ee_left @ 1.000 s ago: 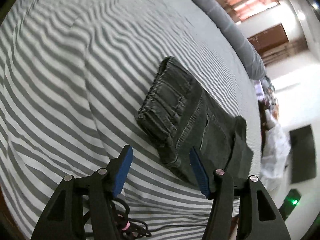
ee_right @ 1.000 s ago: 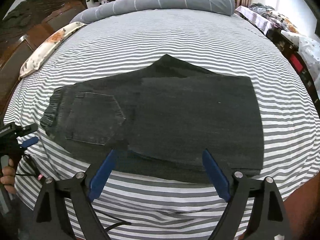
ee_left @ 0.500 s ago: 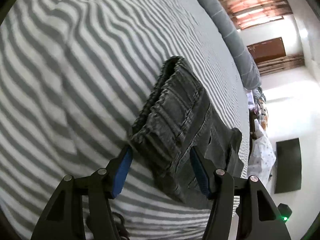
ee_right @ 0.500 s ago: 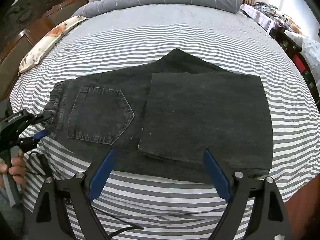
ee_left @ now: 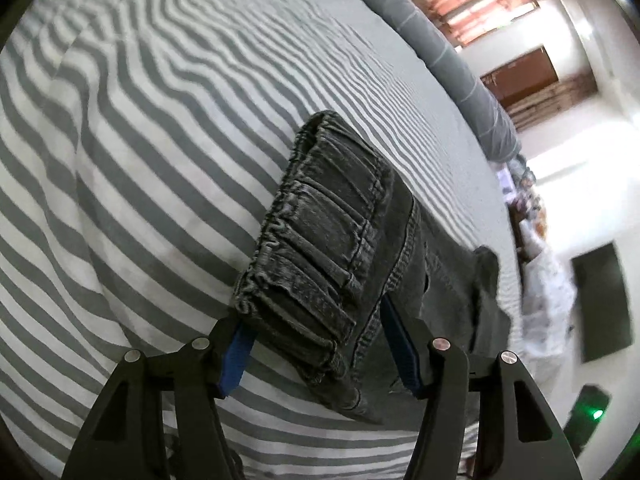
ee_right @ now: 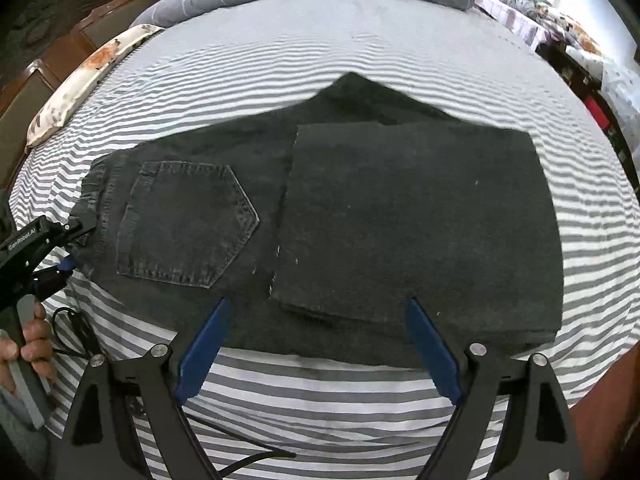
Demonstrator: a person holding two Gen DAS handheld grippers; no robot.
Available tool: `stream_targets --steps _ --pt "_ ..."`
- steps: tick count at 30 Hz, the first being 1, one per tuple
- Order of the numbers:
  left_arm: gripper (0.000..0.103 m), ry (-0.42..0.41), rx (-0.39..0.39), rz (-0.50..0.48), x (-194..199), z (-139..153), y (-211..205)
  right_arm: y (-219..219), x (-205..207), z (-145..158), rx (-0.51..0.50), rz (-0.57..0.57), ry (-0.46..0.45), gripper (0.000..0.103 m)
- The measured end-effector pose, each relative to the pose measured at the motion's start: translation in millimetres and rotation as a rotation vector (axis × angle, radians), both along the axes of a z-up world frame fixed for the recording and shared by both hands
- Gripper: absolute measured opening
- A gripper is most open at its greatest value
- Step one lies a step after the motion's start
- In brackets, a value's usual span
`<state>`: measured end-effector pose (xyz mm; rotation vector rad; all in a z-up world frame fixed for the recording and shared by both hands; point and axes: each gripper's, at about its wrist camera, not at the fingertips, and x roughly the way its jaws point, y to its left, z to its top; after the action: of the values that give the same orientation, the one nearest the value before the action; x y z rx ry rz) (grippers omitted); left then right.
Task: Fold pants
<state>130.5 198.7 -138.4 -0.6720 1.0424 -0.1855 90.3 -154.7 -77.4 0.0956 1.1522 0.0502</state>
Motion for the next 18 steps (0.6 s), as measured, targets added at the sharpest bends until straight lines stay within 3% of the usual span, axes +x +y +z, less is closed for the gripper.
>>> stream_targets --steps 1,2,3,5,11,18 --pt "0.059 -0.006 0.037 -0.010 0 1 -4 0 0 -2 -0.001 -0.001 0.003 0.087" --pt "0.049 -0.013 0.085 -0.013 0 3 -10 -1 0 -3 -0.004 -0.002 0.006 0.087" --pt "0.046 -0.025 0.136 -0.019 -1 5 -14 -2 0 -4 -0.006 -0.004 0.008 0.087" --pt "0.032 -0.038 0.144 -0.034 0 7 -18 -5 1 -6 -0.003 -0.012 0.010 0.087" --pt "0.025 -0.067 0.218 -0.043 -3 16 -33 -14 3 -8 0.012 -0.040 0.013 0.087" --pt "0.024 -0.093 0.368 -0.077 -6 30 -53 -28 2 -11 0.047 -0.065 0.011 0.087"
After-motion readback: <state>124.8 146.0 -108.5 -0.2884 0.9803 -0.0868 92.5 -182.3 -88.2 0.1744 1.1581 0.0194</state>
